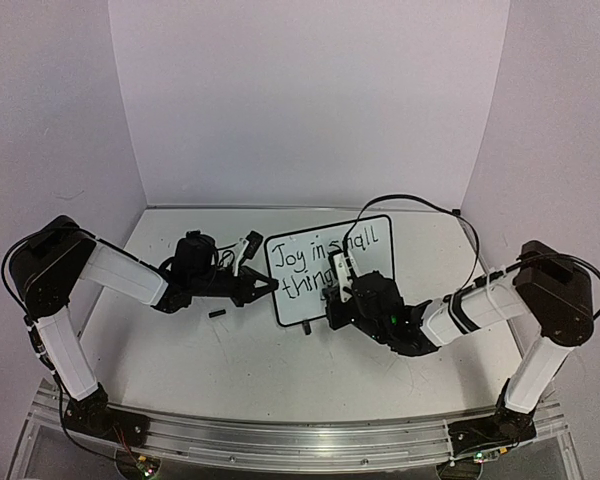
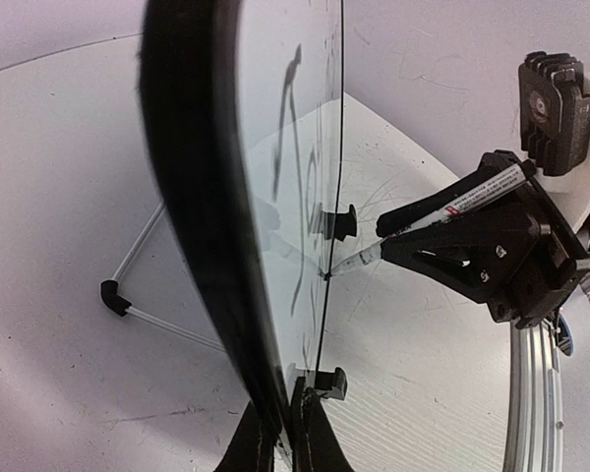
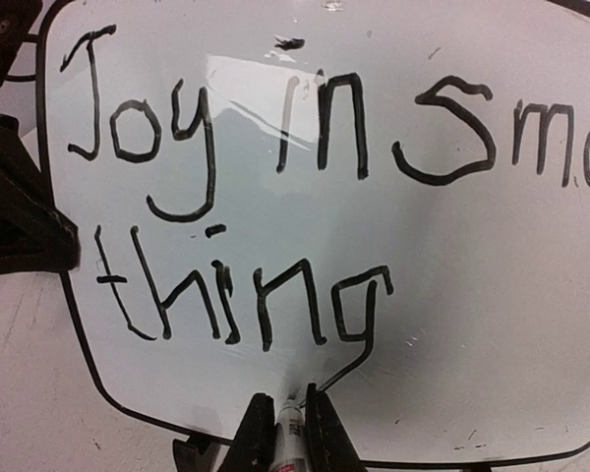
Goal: Write a sentence on the whiteboard
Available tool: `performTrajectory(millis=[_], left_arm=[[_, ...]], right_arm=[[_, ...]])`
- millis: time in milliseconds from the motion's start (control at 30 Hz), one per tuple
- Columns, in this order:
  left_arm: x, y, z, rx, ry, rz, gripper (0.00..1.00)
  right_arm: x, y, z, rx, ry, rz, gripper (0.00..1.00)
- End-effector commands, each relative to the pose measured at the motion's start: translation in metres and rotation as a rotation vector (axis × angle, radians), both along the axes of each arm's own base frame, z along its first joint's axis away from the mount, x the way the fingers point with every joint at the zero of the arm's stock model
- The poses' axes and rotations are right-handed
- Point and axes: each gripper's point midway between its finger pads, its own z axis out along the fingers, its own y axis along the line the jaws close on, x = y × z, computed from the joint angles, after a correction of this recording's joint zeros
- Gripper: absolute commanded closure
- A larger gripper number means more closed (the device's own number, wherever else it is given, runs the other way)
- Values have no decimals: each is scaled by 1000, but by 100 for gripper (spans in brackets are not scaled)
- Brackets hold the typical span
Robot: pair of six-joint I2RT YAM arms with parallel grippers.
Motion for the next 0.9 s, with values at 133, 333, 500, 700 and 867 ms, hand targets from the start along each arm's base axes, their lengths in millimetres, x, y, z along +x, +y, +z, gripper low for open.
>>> performTrajectory(millis=[133, 333, 500, 700, 867], left_arm=[[11, 14, -22, 104, -15, 63, 100], [11, 16, -22, 108, -19, 65, 100], [11, 17, -22, 107, -17, 68, 100], [11, 17, -21, 104, -16, 69, 100], [10, 16, -21, 105, -15, 65, 100]], right_arm=[[-2, -2, 105, 234, -118, 29, 100], [13, -39, 87, 180, -105, -42, 100], [25, -41, 88, 149, -131, -61, 100], [31, -36, 86, 146, -139, -58, 100], [34, -37, 83, 138, -144, -73, 100]])
